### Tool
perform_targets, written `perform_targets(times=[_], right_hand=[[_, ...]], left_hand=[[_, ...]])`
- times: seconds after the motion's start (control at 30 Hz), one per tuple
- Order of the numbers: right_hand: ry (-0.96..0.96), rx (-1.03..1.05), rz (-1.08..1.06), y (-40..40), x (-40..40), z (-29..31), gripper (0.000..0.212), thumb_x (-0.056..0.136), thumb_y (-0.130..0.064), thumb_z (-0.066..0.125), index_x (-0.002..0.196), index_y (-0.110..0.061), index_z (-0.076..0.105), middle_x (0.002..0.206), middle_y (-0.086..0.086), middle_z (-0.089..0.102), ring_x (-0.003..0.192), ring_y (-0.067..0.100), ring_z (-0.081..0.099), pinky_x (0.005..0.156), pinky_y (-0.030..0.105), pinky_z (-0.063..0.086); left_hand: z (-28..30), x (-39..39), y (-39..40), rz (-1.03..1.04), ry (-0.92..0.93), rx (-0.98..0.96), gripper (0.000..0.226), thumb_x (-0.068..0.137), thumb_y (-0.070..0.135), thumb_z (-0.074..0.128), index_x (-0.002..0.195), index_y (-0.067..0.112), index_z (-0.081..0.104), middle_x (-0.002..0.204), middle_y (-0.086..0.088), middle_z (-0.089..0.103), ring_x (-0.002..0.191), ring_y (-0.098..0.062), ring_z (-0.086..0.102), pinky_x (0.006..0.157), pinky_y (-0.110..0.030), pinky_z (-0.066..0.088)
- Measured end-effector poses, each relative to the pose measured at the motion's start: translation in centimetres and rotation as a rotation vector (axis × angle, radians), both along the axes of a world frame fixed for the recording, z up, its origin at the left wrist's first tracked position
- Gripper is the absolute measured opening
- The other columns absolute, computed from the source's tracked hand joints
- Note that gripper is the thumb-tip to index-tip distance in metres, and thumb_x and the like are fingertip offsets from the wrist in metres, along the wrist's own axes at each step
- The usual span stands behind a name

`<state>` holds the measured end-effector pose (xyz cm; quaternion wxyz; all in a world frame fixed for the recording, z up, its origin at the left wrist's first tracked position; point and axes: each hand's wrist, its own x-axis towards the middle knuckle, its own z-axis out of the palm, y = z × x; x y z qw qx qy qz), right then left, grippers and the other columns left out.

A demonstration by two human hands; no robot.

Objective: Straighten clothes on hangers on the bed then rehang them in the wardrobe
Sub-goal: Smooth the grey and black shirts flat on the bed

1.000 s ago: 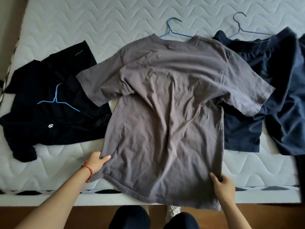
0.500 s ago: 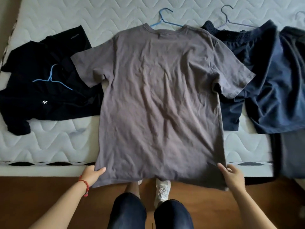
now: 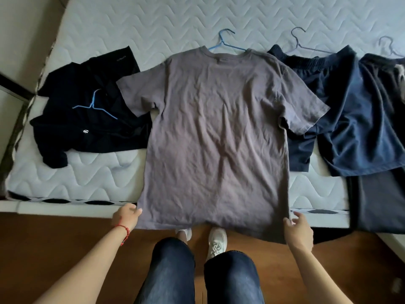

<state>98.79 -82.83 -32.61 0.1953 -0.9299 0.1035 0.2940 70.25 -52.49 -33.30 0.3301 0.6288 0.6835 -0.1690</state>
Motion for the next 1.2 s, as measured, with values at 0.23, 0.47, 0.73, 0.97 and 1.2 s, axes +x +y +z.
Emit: perform_targets(times=[0.23,0.47,0.73,0.97,1.2], right_hand=[[0.049,0.191,0.373,8.0,-5.1,4.1,0.040,0.090,-0.018,0.055,0.128,-0.010,0.051,0.126,0.014,0.058,0.111,0.029,0.058,0.091,0.037,0.045],[0.125,0.264,0.629,22.6,-9.7,4.5,0.037,0.091,-0.023,0.052,0.127,-0.016,0.054,0.123,0.008,0.061,0.113,0.023,0.057,0.090,0.033,0.046],[0.121,0.333,0.640,41.1,-13.9,0.7,0.033,0.093,-0.018,0.049,0.126,-0.013,0.055,0.118,0.013,0.064,0.110,0.028,0.058,0.081,0.029,0.044],[-0.022,0.381,0.697,51.6,-13.8,-2.2,0.033,0.093,-0.020,0.048,0.125,-0.013,0.055,0.117,0.008,0.064,0.108,0.023,0.059,0.089,0.030,0.045],[-0.053,0.186,0.897,55.7,-14.4,-7.4,0.040,0.093,-0.025,0.049,0.132,-0.014,0.047,0.133,0.005,0.049,0.125,0.024,0.042,0.092,0.039,0.042]], left_hand=[[4.7,-1.3,0.7,0.039,-0.307,0.006,0.026,0.085,0.012,0.060,0.109,0.001,0.062,0.112,-0.019,0.066,0.104,-0.030,0.061,0.094,-0.035,0.045],[5.8,-4.2,8.7,0.038,-0.409,0.065,0.026,0.089,0.015,0.056,0.112,0.004,0.060,0.112,-0.014,0.064,0.101,-0.023,0.058,0.085,-0.026,0.042],[3.5,-8.7,26.1,-0.002,-0.445,0.238,0.026,0.089,0.012,0.054,0.112,0.001,0.060,0.113,-0.016,0.063,0.107,-0.027,0.058,0.090,-0.028,0.041],[-0.8,-6.9,40.1,-0.197,-0.369,0.486,0.031,0.090,0.014,0.052,0.119,0.002,0.056,0.121,-0.019,0.058,0.116,-0.033,0.051,0.099,-0.040,0.040],[-6.2,-5.9,46.0,-0.297,-0.073,0.348,0.042,0.093,0.022,0.048,0.132,0.009,0.045,0.137,-0.016,0.046,0.127,-0.034,0.042,0.103,-0.047,0.035]])
